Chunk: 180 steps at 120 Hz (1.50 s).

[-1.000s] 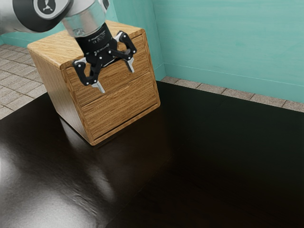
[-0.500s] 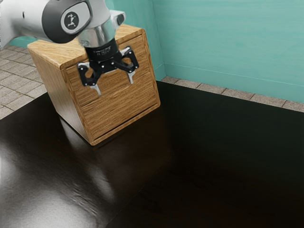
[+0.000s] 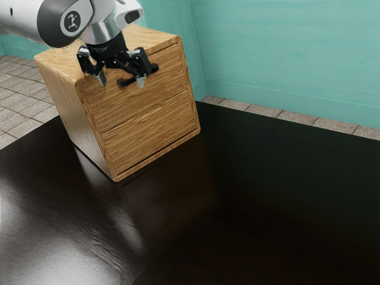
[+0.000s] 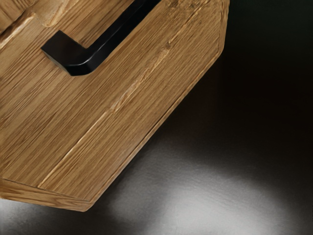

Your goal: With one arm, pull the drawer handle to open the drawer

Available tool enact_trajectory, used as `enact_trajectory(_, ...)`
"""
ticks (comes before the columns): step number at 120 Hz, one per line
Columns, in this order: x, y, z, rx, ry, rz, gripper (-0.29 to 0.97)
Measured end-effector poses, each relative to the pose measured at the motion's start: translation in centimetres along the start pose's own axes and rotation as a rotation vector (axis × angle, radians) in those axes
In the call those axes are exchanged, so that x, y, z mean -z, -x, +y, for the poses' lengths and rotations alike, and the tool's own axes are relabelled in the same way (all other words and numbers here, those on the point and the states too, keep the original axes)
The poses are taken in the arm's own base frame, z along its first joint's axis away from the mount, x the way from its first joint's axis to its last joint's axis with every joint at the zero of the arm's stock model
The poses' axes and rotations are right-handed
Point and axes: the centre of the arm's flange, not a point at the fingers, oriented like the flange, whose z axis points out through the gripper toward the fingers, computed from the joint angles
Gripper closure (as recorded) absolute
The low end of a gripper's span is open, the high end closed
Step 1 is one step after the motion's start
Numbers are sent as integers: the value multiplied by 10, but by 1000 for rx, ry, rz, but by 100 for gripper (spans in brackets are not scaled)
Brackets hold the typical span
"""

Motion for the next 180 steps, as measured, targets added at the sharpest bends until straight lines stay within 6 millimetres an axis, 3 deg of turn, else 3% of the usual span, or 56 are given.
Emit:
enact_trajectory(7,11,-8,-5,-37,7,49,0)
enact_trajectory(27,1,-22,0,-183,51,88,0)
enact_trajectory(61,-1,-28,-6,-342,58,117,0)
enact_trajectory(75,-17,-34,-15,-382,55,102,0)
enact_trajectory(97,-20,-39,-15,-462,56,128,0)
enact_trajectory(117,-37,-47,-21,-521,59,137,0)
enact_trajectory(155,-45,-53,-30,-620,50,161,0)
enact_trajectory(180,-45,-54,-28,-673,47,170,17)
